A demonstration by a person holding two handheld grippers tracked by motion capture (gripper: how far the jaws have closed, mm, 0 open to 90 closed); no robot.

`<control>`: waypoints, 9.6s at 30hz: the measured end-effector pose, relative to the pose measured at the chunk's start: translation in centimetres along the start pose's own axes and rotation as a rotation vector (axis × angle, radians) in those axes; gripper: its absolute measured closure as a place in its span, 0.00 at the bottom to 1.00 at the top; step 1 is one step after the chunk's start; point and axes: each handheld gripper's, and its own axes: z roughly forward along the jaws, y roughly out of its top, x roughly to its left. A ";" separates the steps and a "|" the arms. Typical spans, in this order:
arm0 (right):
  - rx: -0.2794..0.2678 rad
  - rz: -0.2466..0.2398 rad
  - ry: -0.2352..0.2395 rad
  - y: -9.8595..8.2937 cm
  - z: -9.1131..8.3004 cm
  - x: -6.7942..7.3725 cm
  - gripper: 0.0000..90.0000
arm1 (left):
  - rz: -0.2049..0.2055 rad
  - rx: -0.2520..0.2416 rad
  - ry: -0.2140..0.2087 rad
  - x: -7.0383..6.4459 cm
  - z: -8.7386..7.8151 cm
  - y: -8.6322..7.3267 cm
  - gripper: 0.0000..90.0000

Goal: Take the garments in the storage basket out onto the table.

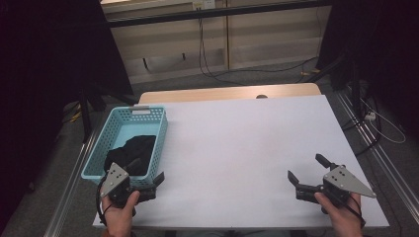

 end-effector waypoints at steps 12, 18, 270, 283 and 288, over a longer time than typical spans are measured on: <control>0.019 0.018 0.032 -0.2 0.2 0.0 0.00 | -0.001 -0.008 0.024 0.0 0.1 0.0 0.04; 0.022 0.009 0.047 -0.2 0.2 0.2 0.00 | 0.013 0.018 0.071 0.4 -0.1 0.1 0.04; 0.068 -0.029 0.109 -0.4 1.1 1.0 0.00 | -0.106 -0.110 0.235 9.0 -1.7 12.2 0.81; 0.069 -0.030 0.108 -0.4 1.1 1.0 0.00 | -0.086 -0.175 0.229 7.8 -3.7 13.9 0.81; 0.069 -0.030 0.109 -0.4 1.1 1.0 0.00 | -0.077 -0.190 0.223 7.4 -4.1 14.3 0.81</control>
